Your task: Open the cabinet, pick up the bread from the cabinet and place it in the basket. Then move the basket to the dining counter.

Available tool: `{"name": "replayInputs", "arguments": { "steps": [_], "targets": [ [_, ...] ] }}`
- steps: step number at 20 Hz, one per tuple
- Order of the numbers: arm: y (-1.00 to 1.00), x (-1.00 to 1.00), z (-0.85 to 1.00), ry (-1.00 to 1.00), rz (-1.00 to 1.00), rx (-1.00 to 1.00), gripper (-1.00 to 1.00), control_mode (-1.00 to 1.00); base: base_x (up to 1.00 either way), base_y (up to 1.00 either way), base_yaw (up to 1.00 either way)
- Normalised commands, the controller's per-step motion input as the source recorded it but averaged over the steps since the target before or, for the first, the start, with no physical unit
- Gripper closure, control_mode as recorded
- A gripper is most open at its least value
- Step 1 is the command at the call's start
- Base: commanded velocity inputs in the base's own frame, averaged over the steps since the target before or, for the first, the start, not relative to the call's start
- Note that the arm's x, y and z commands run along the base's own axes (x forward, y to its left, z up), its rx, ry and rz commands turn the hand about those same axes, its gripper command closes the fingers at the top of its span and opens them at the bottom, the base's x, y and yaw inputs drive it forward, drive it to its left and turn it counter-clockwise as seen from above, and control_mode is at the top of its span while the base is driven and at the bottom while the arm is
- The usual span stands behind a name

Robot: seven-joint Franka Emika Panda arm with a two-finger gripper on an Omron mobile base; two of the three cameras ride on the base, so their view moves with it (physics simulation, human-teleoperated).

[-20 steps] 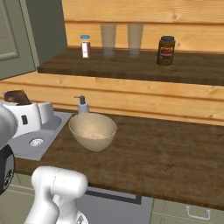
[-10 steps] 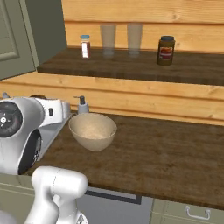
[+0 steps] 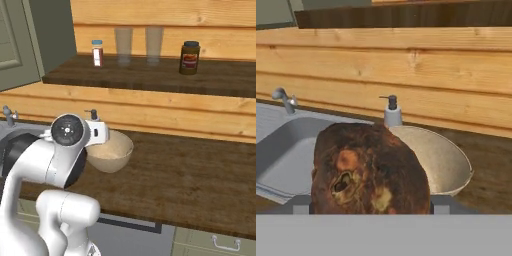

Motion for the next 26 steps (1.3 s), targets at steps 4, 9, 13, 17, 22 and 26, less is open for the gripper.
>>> {"name": "replayInputs", "arguments": {
  "steps": [4, 9, 13, 17, 22, 26],
  "targets": [
    [-0.2, 0.59, -0.63, 0.06, 0.0, 0.0, 1.0, -1.0, 0.0, 0.0, 0.0],
    [-0.11, 0.51, -0.33, 0.07, 0.0, 0.0, 1.0, -1.0, 0.0, 0.0, 0.0],
    [-0.01, 0.54, -0.34, 0.13, 0.0, 0.0, 1.0, -1.0, 0.0, 0.0, 0.0],
    [0.0, 0.55, -0.44, 0.16, 0.0, 0.0, 1.0, -1.0, 0.0, 0.0, 0.0],
    [0.0, 0.42, -0.38, 0.11, 0.0, 0.0, 1.0, -1.0, 0.0, 0.0, 0.0],
    [-0.01, 0.35, -0.43, 0.02, 0.0, 0.0, 1.0, -1.0, 0.0, 0.0, 0.0]
  ]
}}
